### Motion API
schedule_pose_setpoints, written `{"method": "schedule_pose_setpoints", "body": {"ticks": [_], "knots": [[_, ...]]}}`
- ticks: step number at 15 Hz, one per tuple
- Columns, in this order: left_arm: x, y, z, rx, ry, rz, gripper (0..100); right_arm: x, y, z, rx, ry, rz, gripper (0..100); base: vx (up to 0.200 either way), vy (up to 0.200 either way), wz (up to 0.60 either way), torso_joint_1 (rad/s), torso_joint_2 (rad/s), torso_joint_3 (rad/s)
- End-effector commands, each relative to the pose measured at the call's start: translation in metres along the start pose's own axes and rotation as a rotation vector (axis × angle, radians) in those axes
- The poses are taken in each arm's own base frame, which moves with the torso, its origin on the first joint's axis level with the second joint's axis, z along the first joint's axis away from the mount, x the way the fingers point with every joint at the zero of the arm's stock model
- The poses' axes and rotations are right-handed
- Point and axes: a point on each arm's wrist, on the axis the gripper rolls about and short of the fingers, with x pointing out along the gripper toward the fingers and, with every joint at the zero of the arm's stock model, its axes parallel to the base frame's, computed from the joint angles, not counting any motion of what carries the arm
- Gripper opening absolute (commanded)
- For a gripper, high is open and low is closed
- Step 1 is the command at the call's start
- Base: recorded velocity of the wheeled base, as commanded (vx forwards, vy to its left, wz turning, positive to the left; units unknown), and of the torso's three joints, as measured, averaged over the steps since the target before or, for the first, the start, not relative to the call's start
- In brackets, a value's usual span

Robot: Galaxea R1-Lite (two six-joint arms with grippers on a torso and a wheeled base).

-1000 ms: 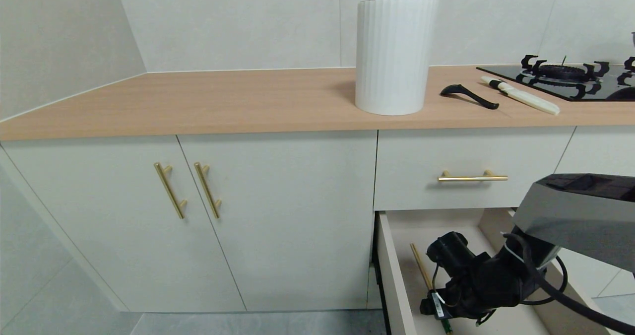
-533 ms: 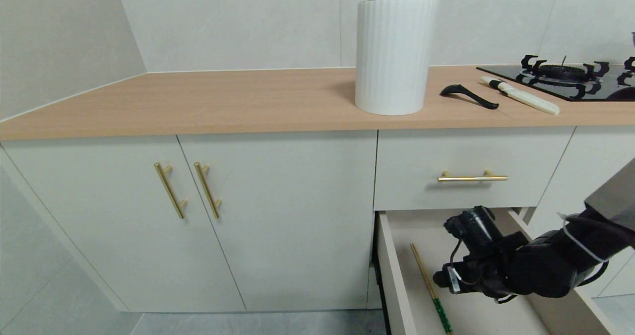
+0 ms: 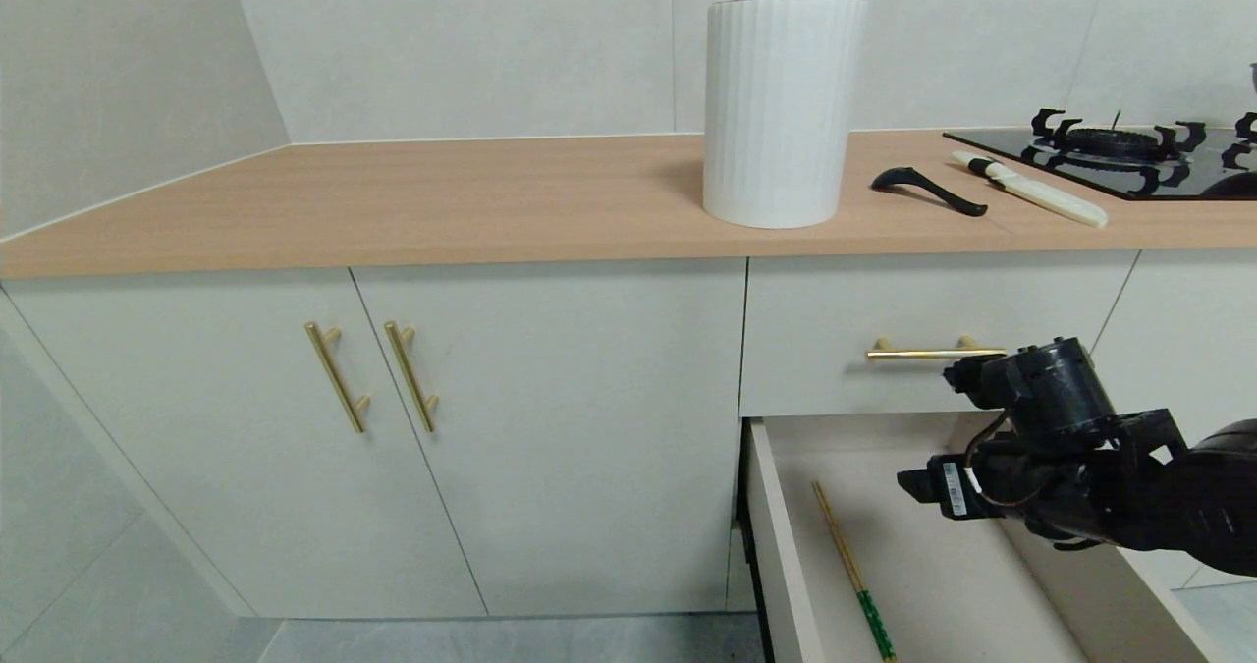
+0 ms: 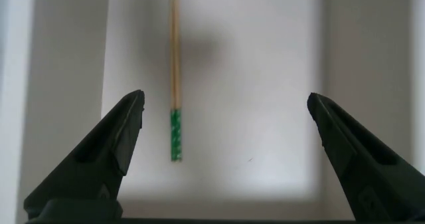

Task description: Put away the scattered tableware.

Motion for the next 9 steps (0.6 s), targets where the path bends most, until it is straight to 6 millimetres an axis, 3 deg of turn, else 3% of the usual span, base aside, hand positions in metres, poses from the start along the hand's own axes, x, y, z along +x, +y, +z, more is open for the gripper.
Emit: {"method": "schedule_pose_setpoints", "body": {"ticks": [1,5,9], "knots": [[0.000,0.000,0.000,0.000,0.000,0.001,100,-0.016,-0.007,0.009,0.018,-0.060,0.002,100,0.000,0.000,0.00,0.000,0.00,0.000],[0.000,0.000,0.000,0.000,-0.001,0.001,100,-0.025,-0.019,0.015,0.021,-0.095,-0.019,100,0.000,0.000,0.00,0.000,0.00,0.000],[0.000,0.000,0.000,0.000,0.000,0.000,100,-0.028,-0.022,0.017,0.029,-0.110,-0.022,100,0.000,0.000,0.00,0.044,-0.22,-0.221]]}}
